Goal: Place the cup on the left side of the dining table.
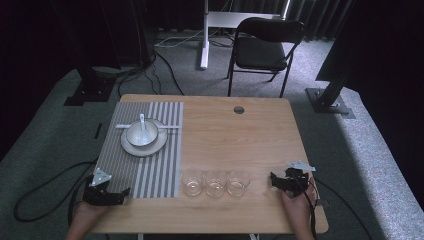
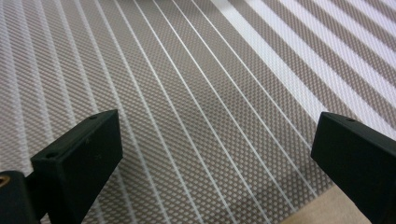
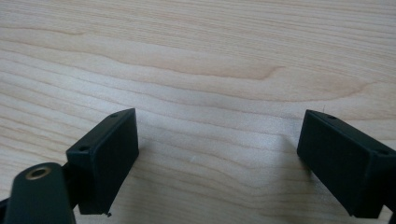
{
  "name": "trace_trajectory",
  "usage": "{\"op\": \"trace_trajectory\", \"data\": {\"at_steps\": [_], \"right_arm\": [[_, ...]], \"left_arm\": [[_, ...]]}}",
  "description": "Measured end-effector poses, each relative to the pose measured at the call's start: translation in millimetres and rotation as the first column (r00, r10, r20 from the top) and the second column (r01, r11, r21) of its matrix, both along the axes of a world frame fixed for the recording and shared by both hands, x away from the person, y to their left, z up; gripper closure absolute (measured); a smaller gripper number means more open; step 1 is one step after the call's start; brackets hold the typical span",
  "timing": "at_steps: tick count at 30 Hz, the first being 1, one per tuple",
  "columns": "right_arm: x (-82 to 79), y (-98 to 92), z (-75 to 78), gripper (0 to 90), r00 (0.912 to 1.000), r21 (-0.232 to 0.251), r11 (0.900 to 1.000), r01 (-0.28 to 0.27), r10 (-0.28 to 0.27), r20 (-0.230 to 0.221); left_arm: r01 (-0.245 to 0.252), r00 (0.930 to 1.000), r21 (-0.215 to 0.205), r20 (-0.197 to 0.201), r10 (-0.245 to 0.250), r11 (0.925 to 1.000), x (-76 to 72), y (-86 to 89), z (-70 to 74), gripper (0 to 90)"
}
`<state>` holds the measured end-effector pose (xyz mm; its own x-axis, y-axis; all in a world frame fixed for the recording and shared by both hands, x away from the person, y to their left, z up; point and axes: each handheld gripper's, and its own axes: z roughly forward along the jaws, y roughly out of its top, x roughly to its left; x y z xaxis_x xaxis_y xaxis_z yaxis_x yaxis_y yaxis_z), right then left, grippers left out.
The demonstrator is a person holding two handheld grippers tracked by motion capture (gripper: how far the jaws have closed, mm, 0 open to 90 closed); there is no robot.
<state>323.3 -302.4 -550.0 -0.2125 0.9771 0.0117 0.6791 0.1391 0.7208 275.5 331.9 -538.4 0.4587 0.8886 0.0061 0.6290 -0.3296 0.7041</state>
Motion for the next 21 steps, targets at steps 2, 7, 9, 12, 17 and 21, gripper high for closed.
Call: {"op": "trace_trajectory", "data": {"at_steps": [2, 7, 9, 12, 17, 21], "right_arm": [[0.0, 0.0, 0.0, 12.2, 1.0000, 0.000, 1.000, 0.000, 0.000, 0.000], [0.0, 0.0, 0.0, 12.2, 1.0000, 0.000, 1.000, 0.000, 0.000, 0.000], [0.0, 0.0, 0.0, 12.1, 1.0000, 0.000, 1.000, 0.000, 0.000, 0.000], [0.0, 0.0, 0.0, 12.2, 1.0000, 0.000, 1.000, 0.000, 0.000, 0.000], [0.0, 0.0, 0.0, 12.2, 1.0000, 0.000, 1.000, 0.000, 0.000, 0.000], [0.0, 0.0, 0.0, 12.2, 1.0000, 0.000, 1.000, 0.000, 0.000, 0.000]], "left_arm": [[0.007, 1.0000, -0.017, -0.001, -0.007, 0.9998, 0.1, -0.3, 2.4, 2.6], [0.016, 0.9998, -0.019, 0.007, -0.016, 0.9997, -0.4, -3.7, 3.5, 2.6], [0.029, 0.9996, -0.033, 0.002, -0.029, 0.9990, 0.0, -5.1, 4.3, 2.6], [0.047, 0.9989, -0.042, 0.005, -0.047, 0.9980, 1.0, -9.2, 7.1, 2.6], [0.074, 0.9973, -0.058, 0.009, -0.073, 0.9956, 2.4, -15.6, 10.6, 2.6], [0.107, 0.9942, -0.064, 0.000, -0.107, 0.9922, 4.1, -23.3, 11.7, 2.7]]}}
